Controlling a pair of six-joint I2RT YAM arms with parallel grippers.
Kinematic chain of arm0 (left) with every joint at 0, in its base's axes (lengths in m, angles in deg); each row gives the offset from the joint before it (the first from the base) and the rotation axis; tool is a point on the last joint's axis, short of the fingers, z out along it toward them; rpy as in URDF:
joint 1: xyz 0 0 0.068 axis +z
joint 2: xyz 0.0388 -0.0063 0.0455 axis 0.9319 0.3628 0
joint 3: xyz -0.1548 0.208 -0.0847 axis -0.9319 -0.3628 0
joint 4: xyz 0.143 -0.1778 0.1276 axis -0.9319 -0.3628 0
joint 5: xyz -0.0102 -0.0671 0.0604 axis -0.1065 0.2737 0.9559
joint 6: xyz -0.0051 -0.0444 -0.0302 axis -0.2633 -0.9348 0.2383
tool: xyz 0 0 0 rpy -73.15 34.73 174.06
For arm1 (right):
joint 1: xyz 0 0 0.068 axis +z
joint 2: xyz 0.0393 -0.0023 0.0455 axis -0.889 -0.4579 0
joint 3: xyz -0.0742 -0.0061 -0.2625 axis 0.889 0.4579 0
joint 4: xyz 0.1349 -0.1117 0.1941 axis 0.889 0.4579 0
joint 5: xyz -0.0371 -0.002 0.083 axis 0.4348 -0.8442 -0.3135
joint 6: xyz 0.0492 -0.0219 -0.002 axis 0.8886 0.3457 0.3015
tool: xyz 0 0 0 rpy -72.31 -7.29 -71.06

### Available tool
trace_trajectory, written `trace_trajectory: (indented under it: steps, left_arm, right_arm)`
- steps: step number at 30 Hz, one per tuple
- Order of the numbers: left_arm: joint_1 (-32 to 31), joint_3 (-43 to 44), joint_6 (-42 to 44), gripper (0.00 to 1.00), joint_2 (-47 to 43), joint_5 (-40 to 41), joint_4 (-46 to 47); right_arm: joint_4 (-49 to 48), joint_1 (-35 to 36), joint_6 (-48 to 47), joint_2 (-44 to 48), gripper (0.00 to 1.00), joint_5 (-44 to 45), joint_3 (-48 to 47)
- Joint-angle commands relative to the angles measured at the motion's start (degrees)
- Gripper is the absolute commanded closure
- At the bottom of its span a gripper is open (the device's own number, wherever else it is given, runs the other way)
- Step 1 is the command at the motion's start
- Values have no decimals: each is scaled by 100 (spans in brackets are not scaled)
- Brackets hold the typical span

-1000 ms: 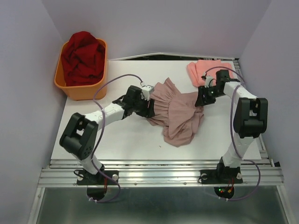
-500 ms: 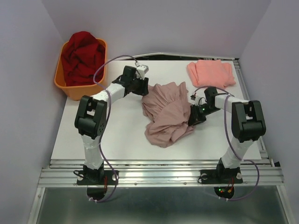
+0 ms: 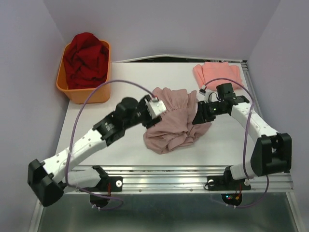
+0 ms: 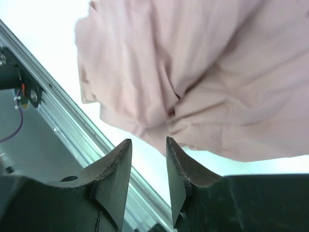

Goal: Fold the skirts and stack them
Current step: Fold the skirt

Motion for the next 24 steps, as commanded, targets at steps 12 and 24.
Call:
trace_trajectory:
  steps: [12,24]
  left_arm:
    - [-3495,-342,47,24,1427,2516,554]
    - [-3944,3,-59,24,2870,2956,782]
  right_arm:
    - [-1417,541,739,-917,59,-882,-738]
    - [-2094,718,598,-1972,64,-390,149]
